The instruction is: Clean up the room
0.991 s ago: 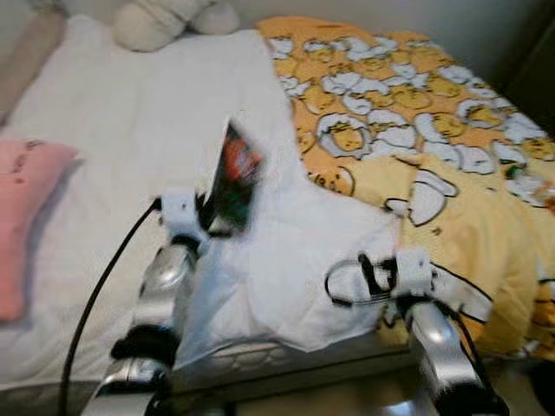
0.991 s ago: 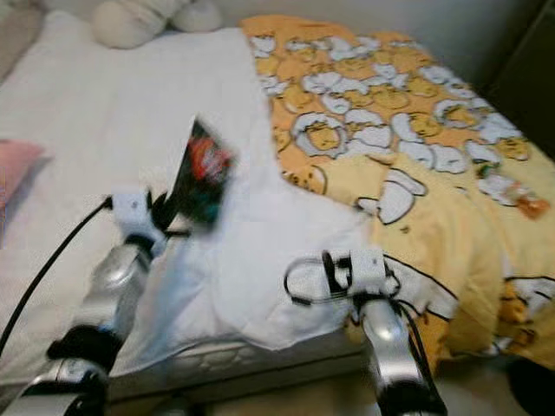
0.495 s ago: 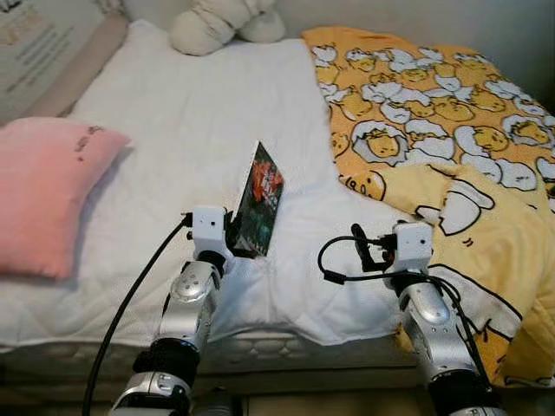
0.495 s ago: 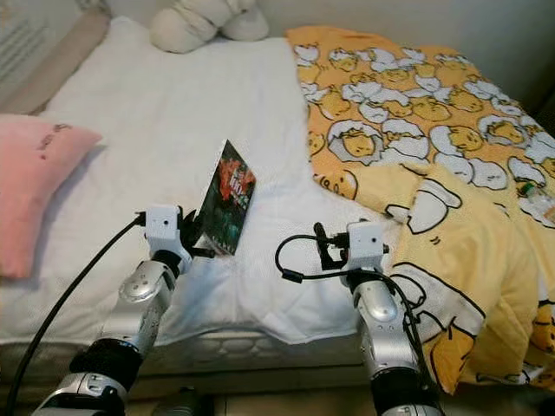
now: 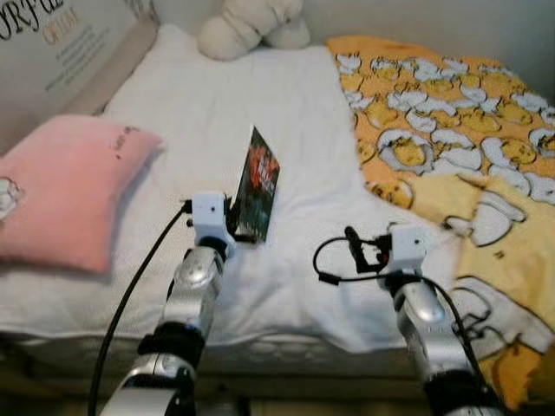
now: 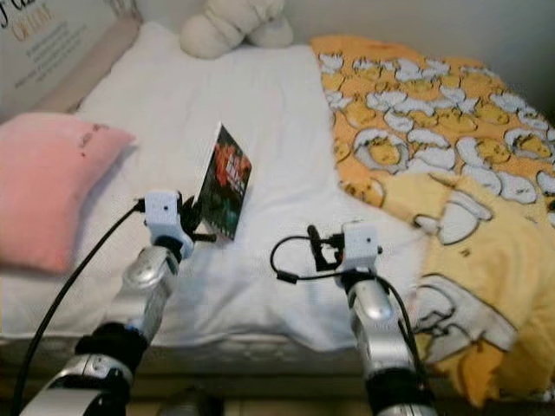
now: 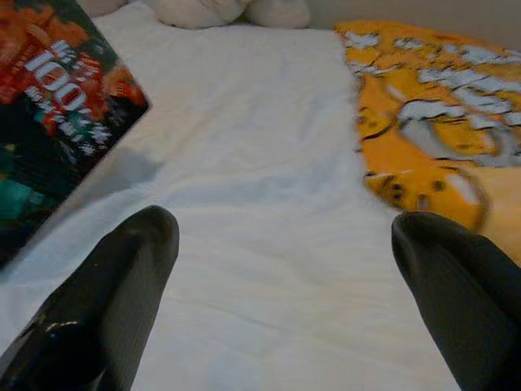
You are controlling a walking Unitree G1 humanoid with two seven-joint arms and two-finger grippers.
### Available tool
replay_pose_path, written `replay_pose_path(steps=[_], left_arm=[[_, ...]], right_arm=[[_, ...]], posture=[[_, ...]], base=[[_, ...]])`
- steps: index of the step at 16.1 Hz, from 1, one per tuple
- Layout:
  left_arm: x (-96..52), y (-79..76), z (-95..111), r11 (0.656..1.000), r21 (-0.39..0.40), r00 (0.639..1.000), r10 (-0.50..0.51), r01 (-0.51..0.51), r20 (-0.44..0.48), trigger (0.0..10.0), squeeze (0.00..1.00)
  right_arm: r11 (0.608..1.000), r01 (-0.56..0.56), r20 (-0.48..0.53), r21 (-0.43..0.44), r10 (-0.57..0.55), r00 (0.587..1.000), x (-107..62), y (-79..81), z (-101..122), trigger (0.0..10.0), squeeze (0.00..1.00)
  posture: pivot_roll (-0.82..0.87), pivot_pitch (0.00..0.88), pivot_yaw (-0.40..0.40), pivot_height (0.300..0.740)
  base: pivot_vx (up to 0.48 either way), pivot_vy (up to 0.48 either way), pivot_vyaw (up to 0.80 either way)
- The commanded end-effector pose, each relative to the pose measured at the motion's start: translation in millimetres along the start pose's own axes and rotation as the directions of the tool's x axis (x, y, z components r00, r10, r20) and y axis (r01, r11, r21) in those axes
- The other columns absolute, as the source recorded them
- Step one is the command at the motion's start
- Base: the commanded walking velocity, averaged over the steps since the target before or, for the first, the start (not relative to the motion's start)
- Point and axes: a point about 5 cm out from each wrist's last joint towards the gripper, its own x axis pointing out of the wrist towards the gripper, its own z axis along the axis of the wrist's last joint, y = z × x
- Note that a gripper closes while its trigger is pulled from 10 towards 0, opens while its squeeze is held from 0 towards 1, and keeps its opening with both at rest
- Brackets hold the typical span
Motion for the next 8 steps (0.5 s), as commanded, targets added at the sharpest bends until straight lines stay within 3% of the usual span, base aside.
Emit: replay_pose_path(steps=[1,3,4,7,8], left_arm=[[5.7,-10.5,8.7,0.999,0.009,0.999,-0.037,0.037,0.029,0.0,0.00],[12.3,-18.6,12.8,0.995,0.020,0.994,-0.102,0.102,0.027,0.0,0.00],[14.2,-19.3,14.6,0.995,0.009,0.994,-0.102,0.101,0.027,0.0,0.00],[17.7,-24.7,18.0,0.993,0.011,0.992,-0.120,0.120,0.028,0.0,0.00],[18.3,-26.3,16.9,0.993,0.001,0.992,-0.121,0.121,0.023,0.0,0.00]], right_arm=[[0.999,0.033,-0.007,-0.006,-0.034,0.999,-1.7,-9.5,0.7,10.0,0.00],[0.998,0.057,-0.012,-0.011,-0.057,0.998,-1.0,-11.5,0.2,10.0,0.00],[0.998,0.062,-0.006,0.019,-0.062,0.998,-1.3,-13.3,0.8,10.0,0.00],[0.999,0.050,0.003,-0.002,-0.050,0.999,-0.7,-11.3,1.8,10.0,0.00],[0.998,0.064,0.004,-0.015,-0.064,0.998,-0.2,-12.3,1.8,10.0,0.00]], posture=[[0.03,0.000,-0.014,0.740],[0.01,0.000,0.006,0.740],[0.01,0.000,0.009,0.740],[0.00,0.000,0.032,0.740],[0.00,0.000,0.034,0.740]], base=[[0.000,0.465,0.50],[0.000,0.444,0.25],[0.000,0.424,0.00],[0.000,0.424,0.00],[0.270,0.326,0.68]])
